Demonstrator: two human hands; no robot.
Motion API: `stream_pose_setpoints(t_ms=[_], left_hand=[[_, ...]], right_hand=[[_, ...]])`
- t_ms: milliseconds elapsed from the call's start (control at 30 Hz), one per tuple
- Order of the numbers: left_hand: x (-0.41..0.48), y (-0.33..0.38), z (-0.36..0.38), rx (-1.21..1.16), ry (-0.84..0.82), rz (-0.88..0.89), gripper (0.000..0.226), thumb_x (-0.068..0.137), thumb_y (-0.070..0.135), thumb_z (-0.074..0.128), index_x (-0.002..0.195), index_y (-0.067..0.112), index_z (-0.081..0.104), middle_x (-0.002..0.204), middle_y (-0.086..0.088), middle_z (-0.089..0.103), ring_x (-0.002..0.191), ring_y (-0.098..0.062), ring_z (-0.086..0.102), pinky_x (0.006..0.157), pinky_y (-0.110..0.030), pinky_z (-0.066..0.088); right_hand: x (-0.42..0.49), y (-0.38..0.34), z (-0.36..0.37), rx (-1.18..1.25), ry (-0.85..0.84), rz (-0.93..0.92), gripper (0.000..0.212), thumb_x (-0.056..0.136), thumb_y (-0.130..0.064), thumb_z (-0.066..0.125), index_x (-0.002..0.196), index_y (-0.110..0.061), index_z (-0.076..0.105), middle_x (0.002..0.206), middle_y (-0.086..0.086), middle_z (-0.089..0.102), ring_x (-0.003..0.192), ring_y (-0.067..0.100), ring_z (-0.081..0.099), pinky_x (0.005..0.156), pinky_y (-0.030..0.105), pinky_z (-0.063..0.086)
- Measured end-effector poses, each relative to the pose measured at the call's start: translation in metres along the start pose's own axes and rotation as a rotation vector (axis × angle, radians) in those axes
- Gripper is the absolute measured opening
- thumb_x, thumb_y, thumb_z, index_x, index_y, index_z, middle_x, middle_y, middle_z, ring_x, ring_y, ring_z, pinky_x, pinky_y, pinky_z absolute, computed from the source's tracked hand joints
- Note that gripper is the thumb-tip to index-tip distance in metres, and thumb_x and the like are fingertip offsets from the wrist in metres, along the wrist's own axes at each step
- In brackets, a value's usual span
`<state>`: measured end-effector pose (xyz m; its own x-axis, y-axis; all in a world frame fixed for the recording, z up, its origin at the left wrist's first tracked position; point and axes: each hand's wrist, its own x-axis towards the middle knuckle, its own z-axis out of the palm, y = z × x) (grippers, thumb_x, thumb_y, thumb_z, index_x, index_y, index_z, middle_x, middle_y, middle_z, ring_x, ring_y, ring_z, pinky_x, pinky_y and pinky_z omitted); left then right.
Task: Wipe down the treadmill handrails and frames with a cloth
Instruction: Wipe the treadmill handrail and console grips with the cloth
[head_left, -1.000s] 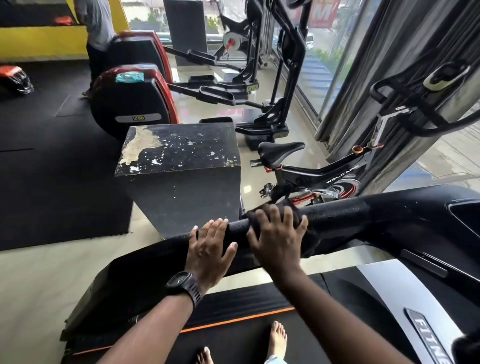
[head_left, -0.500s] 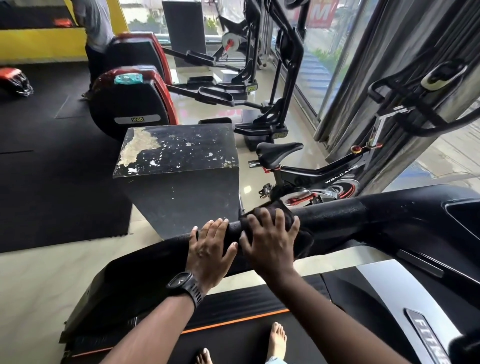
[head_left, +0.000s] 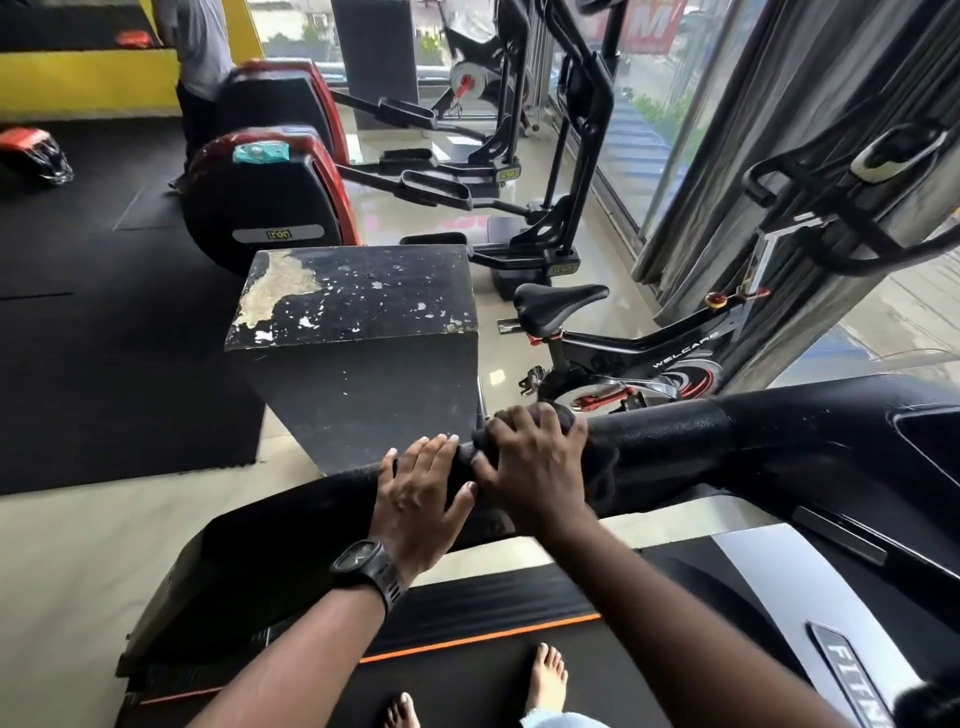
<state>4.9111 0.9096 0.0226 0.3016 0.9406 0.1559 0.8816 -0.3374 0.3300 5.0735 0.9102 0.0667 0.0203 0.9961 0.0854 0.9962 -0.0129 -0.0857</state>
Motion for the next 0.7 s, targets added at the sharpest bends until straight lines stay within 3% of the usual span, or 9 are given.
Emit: stream_pose_setpoints(t_ms=[67,133,233,333,400,467,533,633,700], left_hand=[[0.002,0.003,0.0,0.004,-0.007,0.003,0.063,0.089,0.054,0.038,0.136,0.016,0.056,0.138,-0.004,0.059,0.129,-0.025,0.053,0.109,-0.055,0.037],[0.003,0.006,-0.001,-0.002,-0.008,-0.006,0.063,0.089,0.054,0.037,0.136,0.016,0.055,0.138,-0.004,0.059,0.129,-0.025,0.053,0.11,-0.055,0.036],[0.004,0.011,0.0,-0.005,0.006,-0.027,0.062,0.089,0.053,0.038,0.135,0.016,0.057,0.136,-0.004,0.06,0.128,-0.025,0.054,0.109,-0.054,0.037],[0.005,0.014,0.002,0.004,0.024,-0.048,0.06,0.088,0.051,0.041,0.133,0.016,0.059,0.134,-0.004,0.062,0.126,-0.025,0.056,0.107,-0.055,0.039],[0.006,0.015,0.004,0.006,0.034,-0.052,0.06,0.088,0.051,0.041,0.133,0.016,0.059,0.134,-0.004,0.062,0.125,-0.026,0.056,0.107,-0.055,0.039],[0.006,0.016,0.004,0.009,0.039,-0.056,0.06,0.089,0.051,0.04,0.133,0.016,0.059,0.135,-0.005,0.062,0.126,-0.026,0.056,0.107,-0.056,0.038],[0.004,0.018,0.003,0.01,0.029,-0.068,0.061,0.09,0.051,0.038,0.135,0.016,0.057,0.136,-0.005,0.06,0.128,-0.026,0.054,0.109,-0.056,0.035],[0.005,0.021,0.002,-0.001,0.025,-0.084,0.062,0.09,0.052,0.036,0.137,0.017,0.056,0.139,-0.004,0.058,0.131,-0.025,0.051,0.112,-0.056,0.032],[0.005,0.023,0.002,-0.005,0.029,-0.087,0.062,0.089,0.052,0.037,0.136,0.017,0.056,0.138,-0.003,0.059,0.13,-0.025,0.052,0.111,-0.056,0.032]], right_hand=[[0.028,0.016,-0.016,0.035,-0.182,-0.102,0.05,0.088,-0.066,0.042,0.117,-0.033,0.066,0.122,-0.002,0.063,0.119,0.027,0.054,0.095,0.052,0.039],[0.045,0.032,-0.023,0.057,-0.28,-0.033,0.048,0.089,-0.065,0.043,0.118,-0.034,0.065,0.122,0.0,0.064,0.118,0.028,0.056,0.091,0.047,0.039],[0.022,0.036,-0.016,0.015,-0.137,0.178,0.048,0.089,-0.061,0.043,0.118,-0.03,0.065,0.125,0.003,0.062,0.121,0.031,0.051,0.101,0.061,0.032],[-0.013,0.016,-0.001,-0.036,0.004,0.093,0.044,0.085,-0.058,0.046,0.113,-0.03,0.066,0.124,0.0,0.06,0.125,0.033,0.045,0.104,0.07,0.024],[-0.002,0.012,-0.004,0.012,-0.015,-0.013,0.044,0.087,-0.059,0.044,0.108,-0.029,0.068,0.118,0.001,0.062,0.119,0.032,0.049,0.102,0.067,0.027],[0.023,0.018,-0.011,0.043,-0.137,-0.08,0.047,0.091,-0.061,0.041,0.113,-0.028,0.067,0.118,0.002,0.063,0.116,0.032,0.053,0.099,0.058,0.033],[0.043,0.03,-0.019,0.072,-0.249,-0.027,0.048,0.092,-0.061,0.041,0.118,-0.028,0.065,0.121,0.005,0.063,0.117,0.032,0.055,0.097,0.053,0.037],[0.032,0.043,-0.02,0.04,-0.194,0.192,0.053,0.093,-0.061,0.041,0.126,-0.024,0.059,0.13,0.008,0.058,0.126,0.037,0.048,0.102,0.065,0.031],[0.007,0.034,-0.014,0.032,-0.115,0.198,0.054,0.092,-0.06,0.043,0.132,-0.024,0.051,0.136,0.007,0.052,0.133,0.038,0.04,0.105,0.073,0.024]])
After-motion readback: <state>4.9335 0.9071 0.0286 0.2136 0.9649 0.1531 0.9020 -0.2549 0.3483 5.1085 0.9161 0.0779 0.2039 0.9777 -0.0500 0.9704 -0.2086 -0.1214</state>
